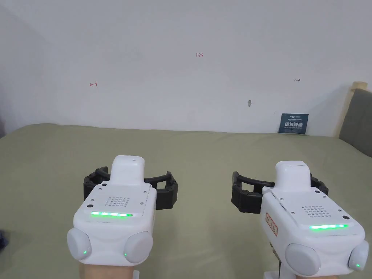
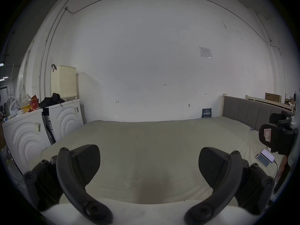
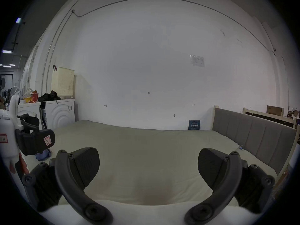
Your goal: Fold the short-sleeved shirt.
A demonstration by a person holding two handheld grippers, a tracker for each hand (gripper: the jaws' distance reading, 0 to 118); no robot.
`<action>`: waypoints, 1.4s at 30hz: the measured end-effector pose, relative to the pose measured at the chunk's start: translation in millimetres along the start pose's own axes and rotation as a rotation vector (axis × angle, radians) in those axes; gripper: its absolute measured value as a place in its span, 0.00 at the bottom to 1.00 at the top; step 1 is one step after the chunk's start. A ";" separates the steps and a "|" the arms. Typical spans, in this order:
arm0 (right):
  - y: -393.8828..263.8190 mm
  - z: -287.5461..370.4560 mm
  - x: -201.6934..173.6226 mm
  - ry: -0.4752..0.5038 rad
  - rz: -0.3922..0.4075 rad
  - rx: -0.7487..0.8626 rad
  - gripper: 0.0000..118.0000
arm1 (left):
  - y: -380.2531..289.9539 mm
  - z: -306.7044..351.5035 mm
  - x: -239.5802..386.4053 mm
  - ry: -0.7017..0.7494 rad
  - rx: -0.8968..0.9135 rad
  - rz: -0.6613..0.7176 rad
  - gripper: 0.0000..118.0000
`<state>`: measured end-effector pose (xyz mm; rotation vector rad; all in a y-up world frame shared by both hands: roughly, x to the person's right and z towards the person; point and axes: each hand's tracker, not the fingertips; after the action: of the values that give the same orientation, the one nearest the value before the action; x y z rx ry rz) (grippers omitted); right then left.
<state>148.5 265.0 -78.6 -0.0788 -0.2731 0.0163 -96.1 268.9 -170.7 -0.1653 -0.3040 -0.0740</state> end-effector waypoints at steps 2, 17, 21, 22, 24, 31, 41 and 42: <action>2.3 -0.4 -1.9 -0.003 -0.002 -0.007 1.00 | 0.3 1.1 0.5 -0.004 0.000 -0.001 1.00; 11.8 -5.9 -4.3 -0.031 -0.026 -0.073 1.00 | 5.0 3.4 -0.9 -0.014 -0.012 -0.003 1.00; 9.3 0.6 -7.1 -0.040 0.054 0.023 1.00 | 6.3 3.2 -2.6 -0.015 -0.016 0.002 1.00; 9.0 1.4 -7.3 -0.040 0.048 0.020 1.00 | 6.5 3.5 -2.9 -0.015 -0.016 0.004 1.00; 11.4 1.3 -6.6 -0.030 0.036 0.002 1.00 | 6.3 3.2 -2.4 -0.014 -0.018 0.003 1.00; 13.4 -3.4 -9.0 -0.087 0.033 -0.071 1.00 | 7.2 3.8 -0.2 -0.027 -0.033 0.015 1.00; 9.3 -4.2 -12.0 -0.004 -0.001 -0.117 1.00 | 5.2 2.0 3.4 -0.033 -0.045 0.020 1.00; 10.3 -4.2 -10.1 -0.003 -0.013 -0.128 1.00 | 5.6 1.8 3.4 -0.034 -0.045 0.023 1.00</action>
<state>139.9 274.7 -86.1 -0.2044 -0.2773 -0.0145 -92.8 274.5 -168.8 -0.2150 -0.3343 -0.0551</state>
